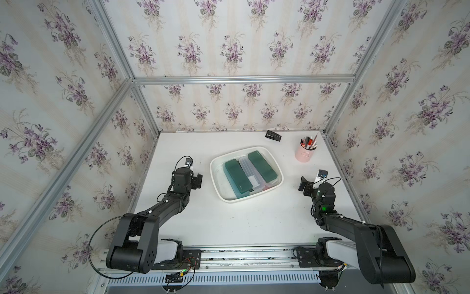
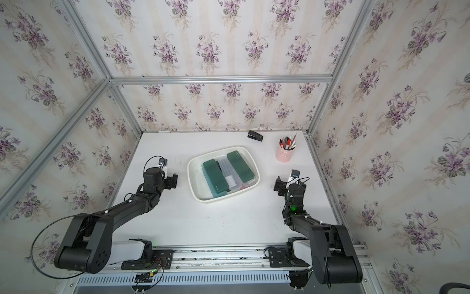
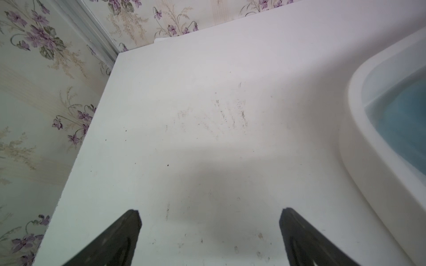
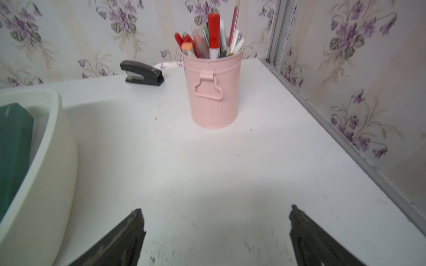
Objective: Put the pencil case into the storage box
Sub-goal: Reset both arms
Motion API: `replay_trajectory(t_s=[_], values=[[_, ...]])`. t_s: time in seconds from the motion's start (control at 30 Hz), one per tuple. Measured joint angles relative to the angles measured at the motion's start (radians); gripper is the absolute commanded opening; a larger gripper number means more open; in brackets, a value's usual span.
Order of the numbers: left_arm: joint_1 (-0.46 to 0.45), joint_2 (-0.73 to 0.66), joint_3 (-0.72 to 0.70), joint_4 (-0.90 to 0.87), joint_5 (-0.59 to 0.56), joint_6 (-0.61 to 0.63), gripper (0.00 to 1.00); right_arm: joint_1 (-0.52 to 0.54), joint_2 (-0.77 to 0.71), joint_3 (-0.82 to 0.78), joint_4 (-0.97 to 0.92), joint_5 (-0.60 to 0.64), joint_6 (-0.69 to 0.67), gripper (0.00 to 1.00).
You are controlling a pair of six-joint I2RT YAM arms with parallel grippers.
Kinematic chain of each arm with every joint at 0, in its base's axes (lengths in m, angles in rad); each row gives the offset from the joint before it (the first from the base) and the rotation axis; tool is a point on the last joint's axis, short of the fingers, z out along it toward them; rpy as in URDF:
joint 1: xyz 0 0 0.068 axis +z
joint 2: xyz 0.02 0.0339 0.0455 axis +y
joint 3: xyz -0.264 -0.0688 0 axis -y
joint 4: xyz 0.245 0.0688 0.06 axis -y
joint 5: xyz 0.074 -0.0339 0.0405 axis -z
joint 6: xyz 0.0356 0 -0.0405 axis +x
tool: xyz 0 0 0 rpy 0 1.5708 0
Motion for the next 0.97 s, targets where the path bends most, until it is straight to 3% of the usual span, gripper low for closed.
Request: replay_trajectory(t_s=[0.2, 0.43, 0.97], values=[[0.076, 0.150, -0.041, 0.213, 0.091, -0.016, 0.99, 0.000, 0.252, 0.067, 0.237, -0.067, -0.024, 1.00], [0.089, 0.153, -0.031, 0.258, 0.151, -0.027, 0.99, -0.003, 0.271, 0.063, 0.326, -0.076, -0.029, 1.00], [0.090, 0.153, -0.031, 0.262, 0.158, -0.027, 0.99, -0.003, 0.275, 0.072, 0.329, -0.095, -0.034, 1.00]])
